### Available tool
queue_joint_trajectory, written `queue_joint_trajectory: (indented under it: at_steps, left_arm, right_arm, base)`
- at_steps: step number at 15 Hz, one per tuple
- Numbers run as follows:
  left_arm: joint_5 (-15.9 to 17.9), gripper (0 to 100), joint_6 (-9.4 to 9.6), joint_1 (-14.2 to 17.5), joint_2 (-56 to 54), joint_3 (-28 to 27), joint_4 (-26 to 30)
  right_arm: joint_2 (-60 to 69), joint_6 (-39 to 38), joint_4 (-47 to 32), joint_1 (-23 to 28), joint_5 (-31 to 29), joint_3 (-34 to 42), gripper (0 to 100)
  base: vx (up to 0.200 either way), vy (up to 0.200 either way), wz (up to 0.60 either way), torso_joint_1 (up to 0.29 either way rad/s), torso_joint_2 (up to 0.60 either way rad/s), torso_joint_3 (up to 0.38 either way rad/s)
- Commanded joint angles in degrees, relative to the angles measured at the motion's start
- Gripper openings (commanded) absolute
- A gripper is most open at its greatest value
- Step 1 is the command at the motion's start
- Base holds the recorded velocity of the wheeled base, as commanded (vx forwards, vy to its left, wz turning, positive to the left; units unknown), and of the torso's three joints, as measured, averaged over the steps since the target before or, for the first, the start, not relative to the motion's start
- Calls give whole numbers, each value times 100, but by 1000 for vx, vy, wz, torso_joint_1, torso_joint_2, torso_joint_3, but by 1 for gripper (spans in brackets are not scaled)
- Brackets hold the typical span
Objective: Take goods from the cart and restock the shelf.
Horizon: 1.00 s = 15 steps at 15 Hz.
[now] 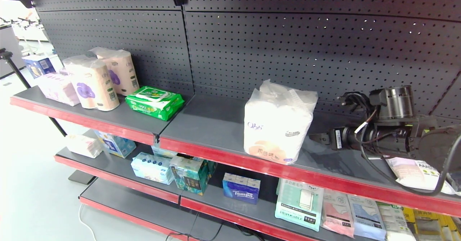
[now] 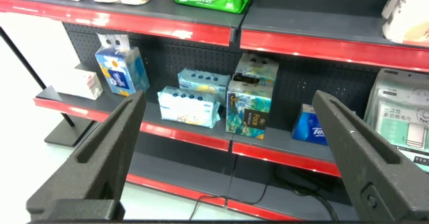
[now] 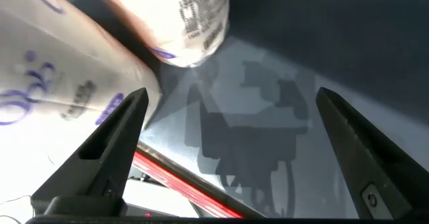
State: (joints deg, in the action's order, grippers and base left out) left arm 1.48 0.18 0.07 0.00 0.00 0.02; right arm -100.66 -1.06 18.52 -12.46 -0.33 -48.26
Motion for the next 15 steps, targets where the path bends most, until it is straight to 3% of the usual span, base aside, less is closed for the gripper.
queue_joint_trajectory:
  at_steps: [1,15]
  left_arm:
    - [2,100,-1,1,0,0,-2]
    - [2,100,-1,1,0,0,-2]
  right_arm:
    - [-15,-35,3,-64,-37,-17,100]
    - [2,-105,3,-310,-169,-60,100]
  base:
    - [0,0,0,0,0,0]
    - [0,0,0,0,0,0]
